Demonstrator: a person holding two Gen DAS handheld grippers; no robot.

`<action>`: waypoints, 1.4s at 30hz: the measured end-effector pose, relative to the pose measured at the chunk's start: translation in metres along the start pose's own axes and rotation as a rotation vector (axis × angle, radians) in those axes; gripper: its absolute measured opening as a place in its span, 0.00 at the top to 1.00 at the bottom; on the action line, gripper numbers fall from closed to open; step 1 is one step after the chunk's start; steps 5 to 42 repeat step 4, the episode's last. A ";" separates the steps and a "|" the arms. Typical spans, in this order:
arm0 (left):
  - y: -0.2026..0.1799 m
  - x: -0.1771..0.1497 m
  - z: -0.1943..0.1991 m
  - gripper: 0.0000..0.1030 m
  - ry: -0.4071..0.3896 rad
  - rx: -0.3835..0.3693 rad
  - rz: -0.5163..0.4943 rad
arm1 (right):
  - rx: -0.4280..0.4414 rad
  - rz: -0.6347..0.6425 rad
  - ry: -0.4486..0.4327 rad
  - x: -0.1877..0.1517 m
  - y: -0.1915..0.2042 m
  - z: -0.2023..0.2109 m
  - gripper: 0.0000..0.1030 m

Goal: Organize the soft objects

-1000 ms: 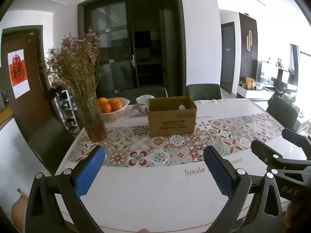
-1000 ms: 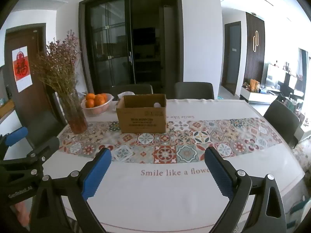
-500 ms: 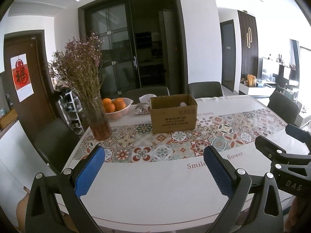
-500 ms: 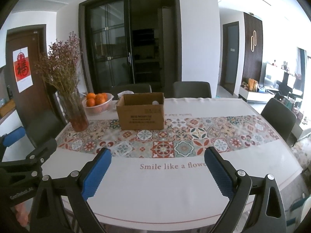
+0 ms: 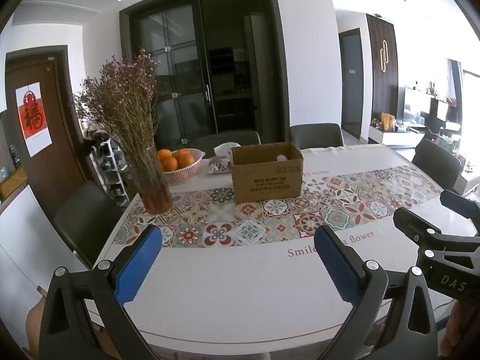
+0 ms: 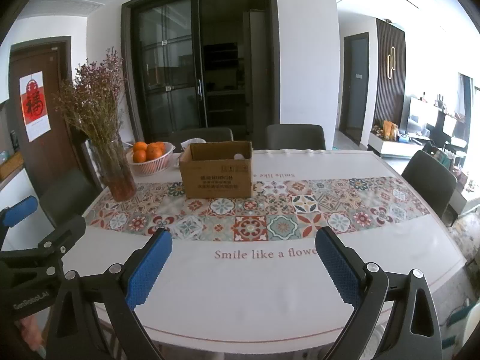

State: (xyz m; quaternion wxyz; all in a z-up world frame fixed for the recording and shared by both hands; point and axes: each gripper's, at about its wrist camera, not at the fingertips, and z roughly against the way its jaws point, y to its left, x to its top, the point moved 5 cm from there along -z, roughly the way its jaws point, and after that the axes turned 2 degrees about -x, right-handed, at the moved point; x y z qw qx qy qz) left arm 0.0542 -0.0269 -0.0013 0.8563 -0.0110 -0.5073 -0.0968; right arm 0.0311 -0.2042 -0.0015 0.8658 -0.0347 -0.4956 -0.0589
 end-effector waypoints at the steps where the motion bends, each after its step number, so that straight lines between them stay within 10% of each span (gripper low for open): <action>1: 0.000 0.000 0.000 0.00 0.002 0.000 0.000 | 0.002 0.000 0.001 0.000 0.000 0.000 0.05; 42: -0.001 -0.001 0.001 0.00 0.000 0.003 0.000 | 0.000 -0.001 -0.002 -0.001 0.000 0.002 0.05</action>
